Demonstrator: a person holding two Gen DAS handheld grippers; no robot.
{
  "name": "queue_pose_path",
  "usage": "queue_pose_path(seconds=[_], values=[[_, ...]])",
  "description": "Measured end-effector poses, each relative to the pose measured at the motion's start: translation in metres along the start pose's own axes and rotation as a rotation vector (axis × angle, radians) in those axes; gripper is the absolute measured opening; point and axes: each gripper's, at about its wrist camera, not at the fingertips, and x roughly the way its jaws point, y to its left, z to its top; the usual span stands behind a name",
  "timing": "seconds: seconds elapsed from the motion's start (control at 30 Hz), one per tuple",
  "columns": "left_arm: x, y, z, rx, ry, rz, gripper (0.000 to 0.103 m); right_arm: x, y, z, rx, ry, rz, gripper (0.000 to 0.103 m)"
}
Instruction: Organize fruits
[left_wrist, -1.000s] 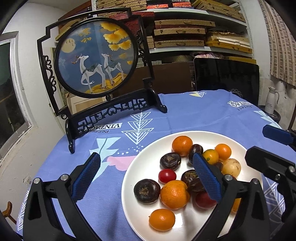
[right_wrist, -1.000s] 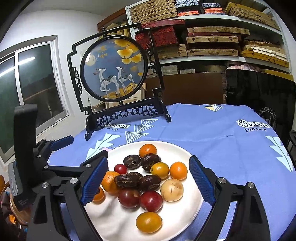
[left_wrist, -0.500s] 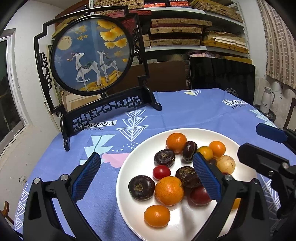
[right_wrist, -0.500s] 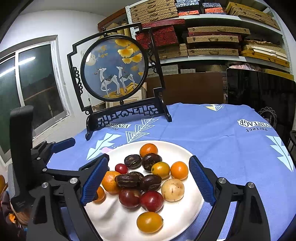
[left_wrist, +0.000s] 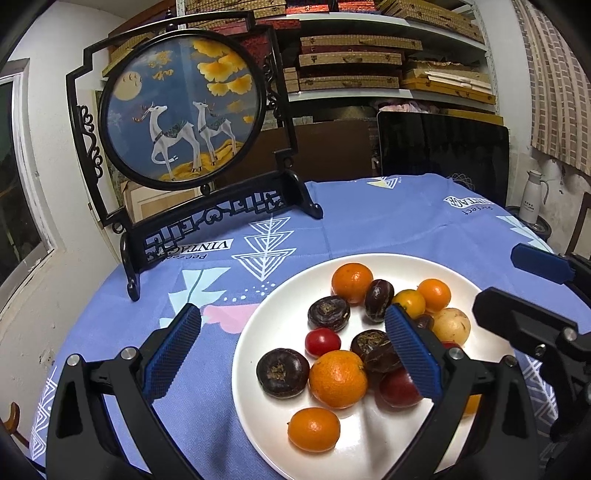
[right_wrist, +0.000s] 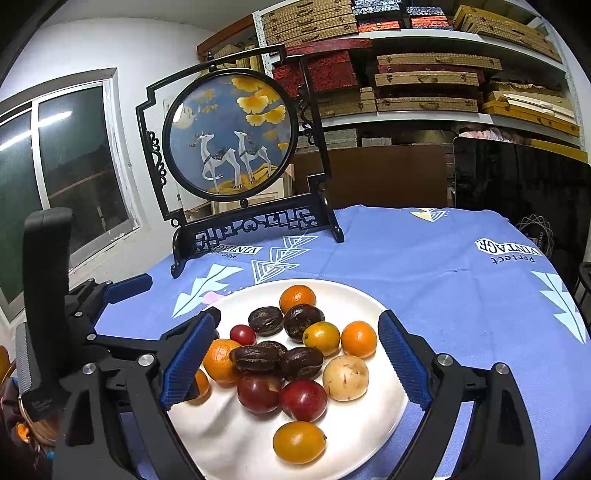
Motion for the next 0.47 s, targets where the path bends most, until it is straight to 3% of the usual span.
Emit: queue_pose_path(seconds=[0.3,0.47], values=[[0.0071,0.0046,0.0007,-0.021,0.030,0.045,0.098,-0.0011,0.0002,0.0005,-0.005,-0.003,-0.001,0.091],[0.0065,0.0058,0.0006,-0.031,0.022,0.028,0.098,-0.0011,-0.0001,0.0002,-0.006,0.000,0.001,0.091]])
